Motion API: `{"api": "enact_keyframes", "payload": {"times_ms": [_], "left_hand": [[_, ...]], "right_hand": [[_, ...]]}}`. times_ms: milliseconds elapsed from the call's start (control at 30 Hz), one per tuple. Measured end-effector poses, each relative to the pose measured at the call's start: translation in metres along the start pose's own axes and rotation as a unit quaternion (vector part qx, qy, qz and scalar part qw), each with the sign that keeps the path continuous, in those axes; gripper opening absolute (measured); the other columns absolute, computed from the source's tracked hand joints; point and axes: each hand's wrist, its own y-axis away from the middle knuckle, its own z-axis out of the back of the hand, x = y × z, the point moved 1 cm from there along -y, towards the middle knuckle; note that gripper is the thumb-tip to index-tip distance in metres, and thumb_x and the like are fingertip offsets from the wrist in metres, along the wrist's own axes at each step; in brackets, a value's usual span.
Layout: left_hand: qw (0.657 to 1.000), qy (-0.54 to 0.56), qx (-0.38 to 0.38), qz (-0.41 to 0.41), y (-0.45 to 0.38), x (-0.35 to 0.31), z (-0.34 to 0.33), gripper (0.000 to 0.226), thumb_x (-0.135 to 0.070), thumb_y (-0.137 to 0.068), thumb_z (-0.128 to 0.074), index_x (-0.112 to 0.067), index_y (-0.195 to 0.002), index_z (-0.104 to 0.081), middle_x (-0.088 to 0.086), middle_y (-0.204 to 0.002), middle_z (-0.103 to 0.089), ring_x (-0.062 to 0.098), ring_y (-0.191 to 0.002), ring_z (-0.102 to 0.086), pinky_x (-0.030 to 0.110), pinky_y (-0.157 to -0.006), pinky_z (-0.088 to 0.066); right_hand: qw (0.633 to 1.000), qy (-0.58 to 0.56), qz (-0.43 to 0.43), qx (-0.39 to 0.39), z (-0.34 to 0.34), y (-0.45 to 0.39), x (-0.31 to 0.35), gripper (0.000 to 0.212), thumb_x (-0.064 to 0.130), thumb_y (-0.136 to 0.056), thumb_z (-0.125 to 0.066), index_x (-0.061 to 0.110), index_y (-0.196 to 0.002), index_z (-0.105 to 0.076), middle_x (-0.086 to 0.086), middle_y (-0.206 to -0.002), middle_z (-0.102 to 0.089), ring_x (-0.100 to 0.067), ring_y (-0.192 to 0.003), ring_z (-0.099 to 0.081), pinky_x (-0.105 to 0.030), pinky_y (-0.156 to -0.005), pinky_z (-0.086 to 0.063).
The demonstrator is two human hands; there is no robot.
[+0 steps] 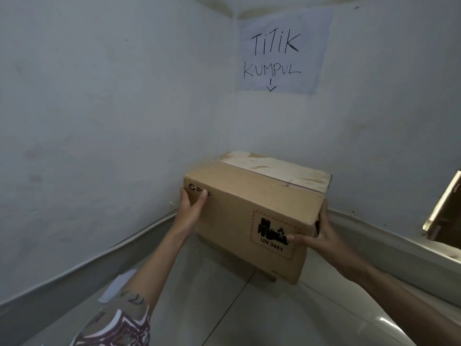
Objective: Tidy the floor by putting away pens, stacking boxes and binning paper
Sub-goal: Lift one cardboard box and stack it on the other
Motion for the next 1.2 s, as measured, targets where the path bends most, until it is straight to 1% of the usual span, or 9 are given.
{"api": "enact_keyframes", "payload": {"times_ms": [100, 233, 433, 567, 733, 900, 1000, 1100, 1200], "left_hand": [[0.999, 0.016, 0.031, 0.021, -0.019, -0.014, 0.005, 0.062, -0.044, -0.096, -0.039, -0.019, -0.149, -0.019, 0.001, -0.153, -0.029, 0.019, -0.139, -0.030, 0.035, -0.112, -0.027], [0.995, 0.014, 0.078, 0.058, -0.036, -0.034, 0.008, 0.058, -0.049, -0.097, -0.027, -0.020, -0.147, -0.024, 0.002, -0.153, -0.028, 0.021, -0.141, -0.026, 0.040, -0.106, -0.030], [0.994, -0.056, 0.088, 0.041, -0.069, -0.039, 0.008, 0.060, -0.053, -0.096, -0.023, -0.022, -0.148, -0.022, 0.000, -0.156, -0.022, 0.021, -0.143, -0.022, 0.046, -0.112, -0.025], [0.994, -0.054, 0.091, 0.014, -0.083, -0.030, 0.001, 0.057, -0.049, -0.097, -0.027, -0.021, -0.146, -0.026, 0.002, -0.152, -0.030, 0.021, -0.139, -0.030, 0.038, -0.104, -0.032], [0.996, -0.038, 0.086, -0.006, -0.094, -0.022, -0.002, 0.056, -0.047, -0.097, -0.030, -0.018, -0.145, -0.028, 0.002, -0.149, -0.035, 0.009, -0.126, -0.037, 0.030, -0.093, -0.032], [0.993, -0.053, 0.102, -0.002, -0.096, -0.015, 0.002, 0.058, -0.050, -0.096, -0.030, -0.020, -0.146, -0.027, 0.000, -0.151, -0.033, 0.017, -0.137, -0.032, 0.031, -0.097, -0.032], [0.994, -0.043, 0.099, -0.001, -0.092, -0.012, 0.005, 0.055, -0.050, -0.097, -0.026, -0.023, -0.145, -0.029, 0.000, -0.149, -0.035, 0.012, -0.129, -0.036, 0.031, -0.093, -0.031], [0.996, -0.017, 0.085, 0.011, -0.080, -0.001, 0.009, 0.052, -0.049, -0.098, -0.024, -0.025, -0.143, -0.032, 0.000, -0.147, -0.038, 0.006, -0.116, -0.036, 0.031, -0.095, -0.032], [0.996, -0.028, 0.071, 0.050, -0.061, 0.017, 0.022, 0.059, -0.053, -0.095, -0.025, -0.023, -0.146, -0.025, 0.000, -0.153, -0.028, 0.018, -0.138, -0.030, 0.042, -0.108, -0.029]], "right_hand": [[1.000, -0.007, 0.008, -0.027, -0.003, -0.017, -0.002, 0.130, 0.042, -0.056, -0.086, 0.045, -0.144, 0.011, 0.011, -0.152, -0.024, -0.012, -0.136, -0.032, -0.037, -0.107, -0.037], [0.998, -0.021, 0.024, -0.062, -0.011, -0.038, -0.008, 0.120, 0.034, -0.063, -0.074, 0.044, -0.144, 0.014, 0.016, -0.151, -0.023, -0.008, -0.133, -0.032, -0.018, -0.092, -0.042], [0.995, -0.030, 0.041, -0.087, -0.008, -0.071, -0.014, 0.107, 0.023, -0.077, -0.070, 0.044, -0.145, 0.011, 0.012, -0.151, -0.027, -0.013, -0.134, -0.036, -0.035, -0.105, -0.037], [0.993, -0.028, 0.039, -0.109, -0.003, -0.089, -0.021, 0.098, 0.015, -0.084, -0.065, 0.039, -0.146, 0.007, 0.009, -0.148, -0.033, -0.013, -0.131, -0.040, -0.040, -0.109, -0.036], [0.994, -0.012, 0.028, -0.105, -0.001, -0.105, -0.027, 0.090, 0.013, -0.086, -0.061, 0.035, -0.147, 0.002, 0.025, -0.123, -0.046, 0.015, -0.103, -0.050, -0.016, -0.085, -0.046], [0.990, 0.000, 0.024, -0.137, -0.003, -0.107, -0.027, 0.079, 0.012, -0.089, -0.057, 0.030, -0.147, -0.006, 0.019, -0.125, -0.046, -0.003, -0.113, -0.050, -0.031, -0.099, -0.040], [0.988, 0.012, 0.009, -0.151, -0.010, -0.103, -0.031, 0.076, 0.015, -0.090, -0.057, 0.029, -0.147, -0.008, 0.027, -0.122, -0.045, 0.006, -0.110, -0.049, -0.034, -0.104, -0.038], [0.987, 0.006, -0.035, -0.158, -0.020, -0.094, -0.037, 0.072, 0.017, -0.090, -0.058, 0.024, -0.146, -0.013, 0.006, -0.137, -0.044, -0.014, -0.124, -0.046, -0.042, -0.109, -0.036], [0.978, -0.024, -0.105, -0.179, -0.038, -0.081, -0.042, 0.064, 0.013, -0.089, -0.059, 0.018, -0.142, -0.022, -0.002, -0.137, -0.045, -0.018, -0.123, -0.045, -0.036, -0.105, -0.037]]}}
